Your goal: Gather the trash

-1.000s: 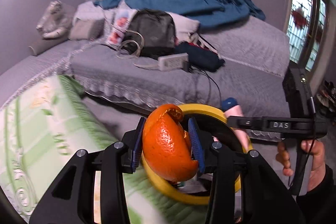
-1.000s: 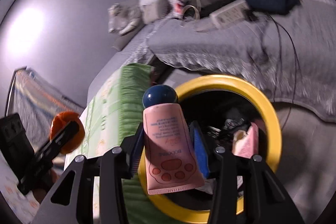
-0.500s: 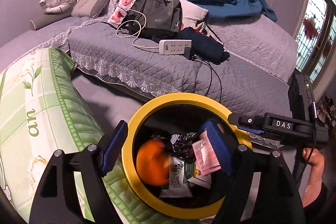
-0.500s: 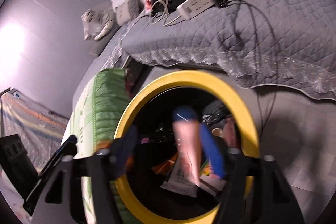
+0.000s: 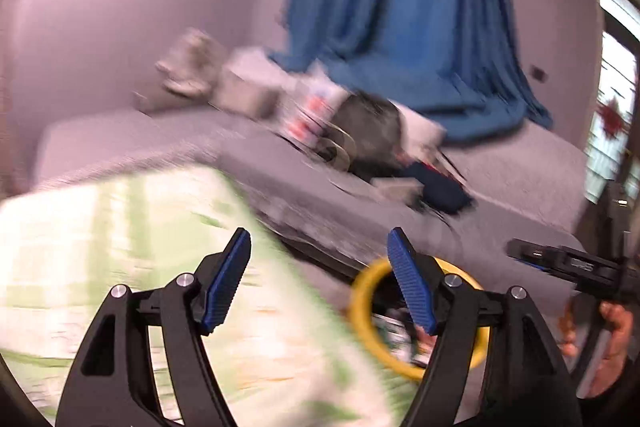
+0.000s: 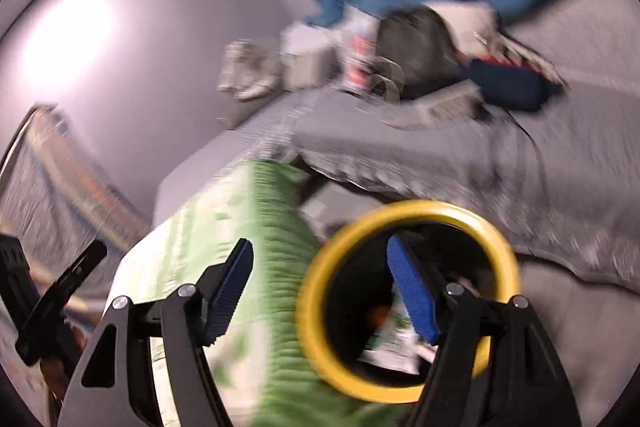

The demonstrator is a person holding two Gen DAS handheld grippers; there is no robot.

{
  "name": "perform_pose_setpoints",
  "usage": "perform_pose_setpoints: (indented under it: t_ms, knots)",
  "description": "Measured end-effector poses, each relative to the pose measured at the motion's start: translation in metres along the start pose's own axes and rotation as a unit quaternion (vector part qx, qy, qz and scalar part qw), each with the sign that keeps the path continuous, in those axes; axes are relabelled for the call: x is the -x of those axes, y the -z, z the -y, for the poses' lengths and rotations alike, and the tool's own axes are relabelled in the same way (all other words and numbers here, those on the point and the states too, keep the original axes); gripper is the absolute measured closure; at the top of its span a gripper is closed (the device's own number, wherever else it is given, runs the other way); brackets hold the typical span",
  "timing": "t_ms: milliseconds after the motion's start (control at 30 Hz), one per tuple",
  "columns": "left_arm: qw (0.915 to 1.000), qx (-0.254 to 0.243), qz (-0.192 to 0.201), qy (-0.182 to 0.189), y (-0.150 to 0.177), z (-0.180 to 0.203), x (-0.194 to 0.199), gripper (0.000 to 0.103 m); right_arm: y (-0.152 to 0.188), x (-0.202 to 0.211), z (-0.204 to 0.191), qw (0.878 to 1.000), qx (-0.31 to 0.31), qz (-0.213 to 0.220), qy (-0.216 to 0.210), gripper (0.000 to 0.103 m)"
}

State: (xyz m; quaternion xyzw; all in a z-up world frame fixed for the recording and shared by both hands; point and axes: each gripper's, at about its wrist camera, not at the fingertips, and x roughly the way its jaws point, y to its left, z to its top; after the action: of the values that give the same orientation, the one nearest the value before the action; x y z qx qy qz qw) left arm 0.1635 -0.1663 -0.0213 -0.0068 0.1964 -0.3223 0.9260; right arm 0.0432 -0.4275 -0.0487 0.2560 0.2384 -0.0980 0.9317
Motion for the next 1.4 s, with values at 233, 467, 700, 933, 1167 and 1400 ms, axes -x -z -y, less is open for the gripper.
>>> perform_pose_setpoints:
  t_ms: [233,467,700,933,1167,1400]
  knots:
    - [0.9768,0.004,0.07,-0.202,0.035,-0.068,0.129,0.035,0.05,0.006,-0.138,0.989,0.128,0.043,-0.052,0.036]
    - [0.9495,0.041,0.083,-0.3,0.088,-0.094,0.2,0.022,0.109,0.008,-0.198,0.976,0.194,0.072,-0.07,0.027]
    - [0.9327,0.061,0.127,-0.332,0.112,-0.088,0.232,0.008,0.149,0.019,-0.211,0.966,0.228,0.116,-0.043,0.008]
    - [0.9297,0.057,0.135,-0.338,0.108,-0.076,0.237,0.008,0.168,0.022,-0.217,0.963,0.234,0.132,-0.034,0.008]
    - [0.9352,0.043,0.143,-0.321,0.105,-0.061,0.234,0.008,0.167,0.026,-0.224,0.961,0.236,0.135,-0.043,0.008]
    - [0.9381,0.05,0.157,-0.305,0.097,-0.058,0.235,0.008,0.162,0.033,-0.227,0.959,0.237,0.15,-0.048,0.008]
